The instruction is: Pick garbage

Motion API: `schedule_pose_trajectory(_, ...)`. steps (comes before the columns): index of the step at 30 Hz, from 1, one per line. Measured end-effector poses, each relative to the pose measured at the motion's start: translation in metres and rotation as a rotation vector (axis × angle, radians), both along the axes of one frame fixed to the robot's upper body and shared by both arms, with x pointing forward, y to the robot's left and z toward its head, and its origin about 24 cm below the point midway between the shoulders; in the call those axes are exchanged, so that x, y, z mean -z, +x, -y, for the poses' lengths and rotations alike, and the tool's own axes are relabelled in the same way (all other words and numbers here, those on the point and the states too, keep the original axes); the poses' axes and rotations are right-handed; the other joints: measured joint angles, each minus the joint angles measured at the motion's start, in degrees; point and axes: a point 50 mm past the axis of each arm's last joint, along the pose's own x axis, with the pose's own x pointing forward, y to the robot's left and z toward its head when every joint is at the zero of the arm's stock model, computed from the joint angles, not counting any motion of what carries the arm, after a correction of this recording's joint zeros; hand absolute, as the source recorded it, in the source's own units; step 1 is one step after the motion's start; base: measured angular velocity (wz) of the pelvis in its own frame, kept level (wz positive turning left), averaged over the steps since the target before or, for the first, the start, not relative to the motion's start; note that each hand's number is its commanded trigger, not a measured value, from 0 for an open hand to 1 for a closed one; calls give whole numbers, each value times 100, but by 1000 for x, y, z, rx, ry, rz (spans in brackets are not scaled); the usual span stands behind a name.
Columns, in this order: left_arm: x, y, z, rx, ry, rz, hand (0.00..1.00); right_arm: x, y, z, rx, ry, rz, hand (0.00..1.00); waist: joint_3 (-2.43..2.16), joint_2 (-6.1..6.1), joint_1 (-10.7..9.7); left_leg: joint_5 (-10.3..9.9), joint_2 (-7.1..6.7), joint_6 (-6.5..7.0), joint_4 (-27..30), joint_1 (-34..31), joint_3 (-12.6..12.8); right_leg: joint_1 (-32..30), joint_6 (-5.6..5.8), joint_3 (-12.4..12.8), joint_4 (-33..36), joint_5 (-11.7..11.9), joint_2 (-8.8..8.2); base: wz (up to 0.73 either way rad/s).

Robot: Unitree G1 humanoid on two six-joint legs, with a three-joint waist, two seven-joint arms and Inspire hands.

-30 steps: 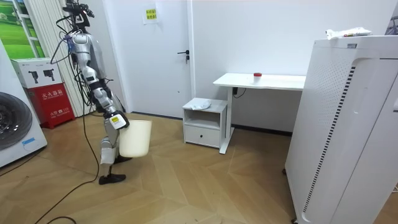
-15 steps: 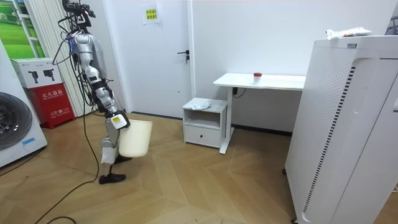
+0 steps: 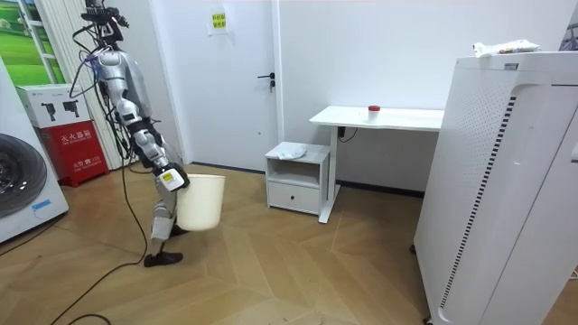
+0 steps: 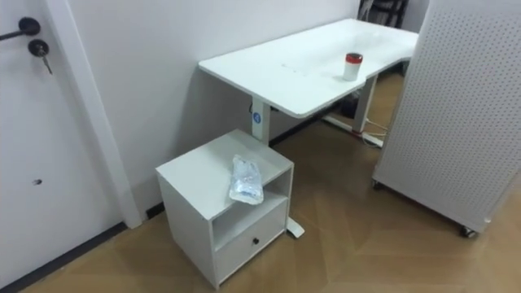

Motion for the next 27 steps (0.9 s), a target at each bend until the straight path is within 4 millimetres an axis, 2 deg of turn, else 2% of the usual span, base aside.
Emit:
schedule_pose_trajectory(1,0,-2,0,5,-1,-4,0,0,-3,2,24,-4,-2,100,-18,-37,-4,9,-119,80,46,-273,56,42,-59,157,13,-47,-9,37)
schedule_pose_trajectory(2,0,-3,1,12,-3,-8,0,0,-4,3,39,-9,-5,100,-19,-47,0,13,-226,94,-195,-382,94,41,-78,232,16,-76,-17,28)
schedule_pose_trajectory(3,0,-6,2,12,-7,-13,0,-1,-8,7,49,-23,-16,100,-25,-66,62,118,-424,59,-826,-577,190,22,-102,278,10,-138,-45,0)
schedule_pose_trajectory(4,-1,-15,1,2,-3,-29,0,-1,-8,8,49,-31,-24,100,-23,-52,177,510,-507,113,-1466,-719,239,38,-91,362,9,-198,-52,-28)
schedule_pose_trajectory(5,-1,-19,0,-5,2,-39,0,-1,-9,7,45,-32,-31,100,-26,-57,250,741,-538,149,-1660,-740,235,54,-76,420,4,-216,-63,-65)
schedule_pose_trajectory(6,-3,-27,-2,-18,7,-54,0,0,-12,7,39,-32,-40,100,-23,-44,344,1142,-542,207,-1823,-716,235,103,-24,505,-32,-239,-83,-58)
schedule_pose_trajectory(7,-3,-26,-2,-21,9,-51,0,-1,-12,8,38,-33,-39,100,-33,-89,341,1259,-566,355,-1770,-698,274,122,37,538,-92,-281,-101,-47)
schedule_pose_trajectory(8,-3,-24,-2,-20,9,-43,0,-1,-12,8,37,-33,-38,100,-50,-86,346,1266,-567,391,-1732,-699,327,151,52,544,-153,-285,-123,-29)
schedule_pose_trajectory(9,-2,-21,-2,-16,9,-33,0,-1,-13,7,38,-33,-39,100,-64,-133,346,1219,-606,492,-1662,-690,401,204,111,523,-249,-272,-156,-28)
schedule_pose_trajectory(10,-2,-14,-2,-9,8,-11,0,-1,-13,7,38,-34,-37,100,-25,-207,332,1147,-630,502,-1598,-642,494,274,144,510,-322,-250,-229,-29)
schedule_pose_trajectory(11,-2,-10,-2,-5,7,6,0,-1,-13,8,38,-35,-36,100,-20,-209,332,1087,-628,503,-1557,-644,540,287,150,538,-346,-245,-252,-26)
schedule_pose_trajectory(13,-2,6,-3,3,9,71,0,-1,-12,9,38,-43,-35,100,4,-215,338,806,-575,486,-1309,-645,692,383,165,632,-425,-237,-314,-33)
schedule_pose_trajectory(14,-2,9,-3,6,9,83,0,-1,-12,9,38,-46,-35,100,2,-209,347,742,-547,478,-1257,-646,732,385,165,670,-423,-237,-318,-38)
schedule_pose_trajectory(16,-3,20,-3,15,17,114,0,-2,-6,9,33,-48,-20,100,9,-189,326,534,-546,476,-1111,-644,832,401,174,652,-392,-242,-364,-28)
schedule_pose_trajectory(17,-3,23,-3,16,19,122,0,-2,-6,9,32,-48,-19,100,8,-180,321,491,-546,480,-1080,-651,845,400,183,619,-353,-245,-409,-13)
schedule_pose_trajectory(19,-3,38,-3,28,23,157,0,-3,0,9,3,-54,-12,100,6,-144,324,297,-548,517,-967,-729,883,141,346,536,152,-336,-521,-5)
schedule_pose_trajectory(20,-3,40,-3,31,22,161,0,-3,2,9,-7,-56,-8,100,2,-136,325,253,-552,536,-965,-724,885,58,352,535,339,-339,-546,0)
schedule_pose_trajectory(21,-4,44,-3,37,21,171,0,-4,8,9,-14,-59,10,100,-1,-145,334,186,-556,574,-969,-683,929,-168,355,531,898,-336,-641,-4)
schedule_pose_trajectory(22,-4,46,-2,42,22,178,0,-5,15,10,-19,-64,25,100,5,-159,335,120,-615,613,-955,-616,957,-431,479,526,1516,-255,-774,0)
schedule_pose_trajectory(23,-4,47,-2,47,22,182,0,-6,17,11,-22,-67,31,100,-2,-168,317,85,-658,635,-954,-571,959,-549,515,519,1847,-177,-830,12)
schedule_pose_trajectory(24,-4,50,-1,55,21,187,0,-7,21,12,-32,-76,43,100,5,-171,311,8,-747,688,-967,-458,940,-756,505,529,2469,103,-939,27)
schedule_pose_trajectory(25,-4,54,-1,59,22,197,0,-8,20,14,-34,-86,48,100,9,-139,304,-77,-767,732,-992,-313,936,-942,440,517,3004,546,-1007,28)
schedule_pose_trajectory(26,-4,54,-2,59,26,200,0,-8,19,15,-29,-91,47,100,8,-121,313,-114,-770,751,-1032,-222,918,-1022,434,513,3219,837,-1023,20)
schedule_pose_trajectory(27,-5,53,-3,58,42,201,0,-8,20,15,-29,-96,55,100,11,-51,330,-155,-782,763,-1205,-11,813,-1183,383,535,3492,1126,-995,8)
